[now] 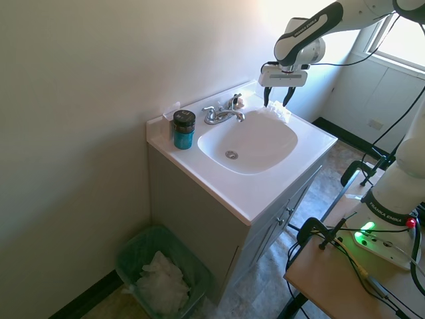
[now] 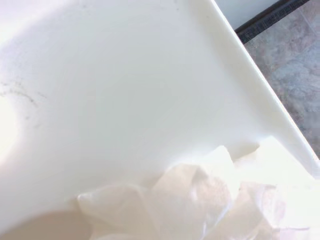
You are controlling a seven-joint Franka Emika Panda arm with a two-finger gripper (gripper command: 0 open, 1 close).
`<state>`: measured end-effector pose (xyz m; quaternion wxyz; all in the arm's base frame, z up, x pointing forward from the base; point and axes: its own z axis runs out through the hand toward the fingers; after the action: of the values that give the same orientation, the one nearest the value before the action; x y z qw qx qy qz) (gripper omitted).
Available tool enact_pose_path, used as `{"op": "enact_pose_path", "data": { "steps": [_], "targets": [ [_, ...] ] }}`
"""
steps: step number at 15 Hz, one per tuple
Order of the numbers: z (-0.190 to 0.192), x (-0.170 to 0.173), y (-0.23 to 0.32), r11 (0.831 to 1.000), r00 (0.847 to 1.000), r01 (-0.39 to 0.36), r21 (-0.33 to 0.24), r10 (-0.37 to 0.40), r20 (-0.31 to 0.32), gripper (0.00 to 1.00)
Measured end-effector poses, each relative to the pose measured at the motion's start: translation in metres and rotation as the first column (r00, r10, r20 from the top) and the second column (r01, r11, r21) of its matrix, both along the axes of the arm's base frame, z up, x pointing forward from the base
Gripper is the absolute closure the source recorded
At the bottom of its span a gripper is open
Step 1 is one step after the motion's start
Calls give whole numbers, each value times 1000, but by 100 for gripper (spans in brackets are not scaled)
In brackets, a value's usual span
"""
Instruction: Throw the tissue in the trash bin
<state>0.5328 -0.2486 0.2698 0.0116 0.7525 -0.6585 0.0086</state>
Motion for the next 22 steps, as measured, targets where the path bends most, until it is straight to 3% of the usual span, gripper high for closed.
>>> {"op": "enact_pose_path", "data": {
  "steps": [2,3,8,22],
  "targets": [
    [-7,-2,-6,1000,1000,13,6,-13,-9,0],
    [-12,-4,-7,1000,1000,15,10,-14,-16,100],
    [-27,-6,-9,1000,1000,10,29,-9,-28,100],
    [-26,2,5,999,1000,-3,45,3,-8,100]
  ]
}}
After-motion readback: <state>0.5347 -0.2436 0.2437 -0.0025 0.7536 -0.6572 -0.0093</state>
